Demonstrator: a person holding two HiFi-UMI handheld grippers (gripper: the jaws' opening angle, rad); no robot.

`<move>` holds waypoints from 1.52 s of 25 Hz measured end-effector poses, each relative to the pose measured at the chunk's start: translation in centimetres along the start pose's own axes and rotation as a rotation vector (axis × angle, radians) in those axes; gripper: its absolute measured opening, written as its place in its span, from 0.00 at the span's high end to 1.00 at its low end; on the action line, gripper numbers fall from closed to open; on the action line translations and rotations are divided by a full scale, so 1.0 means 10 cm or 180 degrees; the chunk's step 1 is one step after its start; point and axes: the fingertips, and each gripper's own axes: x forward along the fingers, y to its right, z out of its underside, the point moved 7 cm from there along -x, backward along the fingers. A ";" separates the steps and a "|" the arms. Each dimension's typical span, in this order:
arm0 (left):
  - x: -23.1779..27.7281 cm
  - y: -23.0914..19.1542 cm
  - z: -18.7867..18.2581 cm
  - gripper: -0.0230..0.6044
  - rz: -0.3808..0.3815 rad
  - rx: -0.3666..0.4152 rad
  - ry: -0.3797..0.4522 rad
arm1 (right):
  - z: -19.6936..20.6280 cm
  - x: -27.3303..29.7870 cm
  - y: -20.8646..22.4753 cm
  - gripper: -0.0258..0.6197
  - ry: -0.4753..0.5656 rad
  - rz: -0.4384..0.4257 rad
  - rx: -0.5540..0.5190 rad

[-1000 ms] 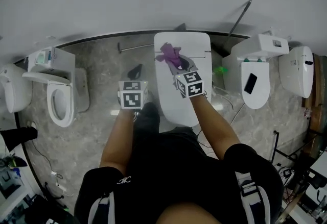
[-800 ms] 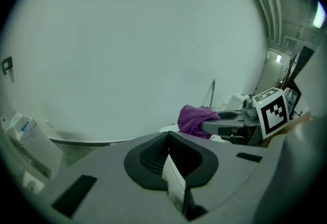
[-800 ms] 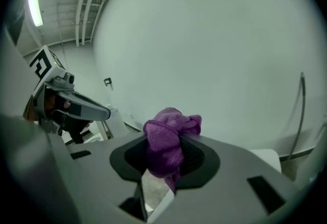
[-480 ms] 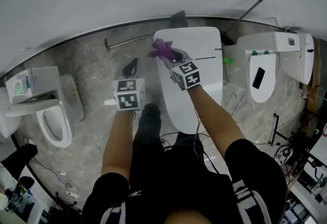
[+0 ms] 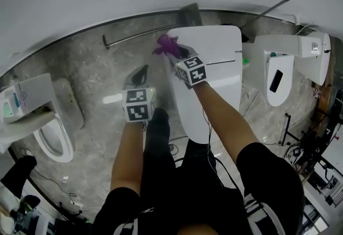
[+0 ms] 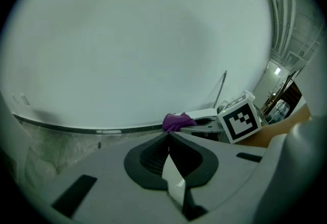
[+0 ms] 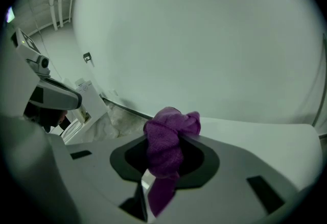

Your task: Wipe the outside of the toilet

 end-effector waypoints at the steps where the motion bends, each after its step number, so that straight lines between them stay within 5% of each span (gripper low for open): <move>1: 0.03 -0.02 0.02 0.95 0.0011 -0.0006 -0.0012 | 0.02 0.05 0.02 0.79 -0.0043 0.0026 -0.0002; 20: 0.27 -0.04 0.15 0.95 0.0138 0.0098 -0.0074 | 0.14 0.13 0.34 0.79 -0.0087 0.0261 0.0048; 38: 0.37 0.69 0.41 0.95 0.0132 0.0009 -0.0246 | 0.19 -0.15 1.03 0.79 -0.0078 0.0647 0.0053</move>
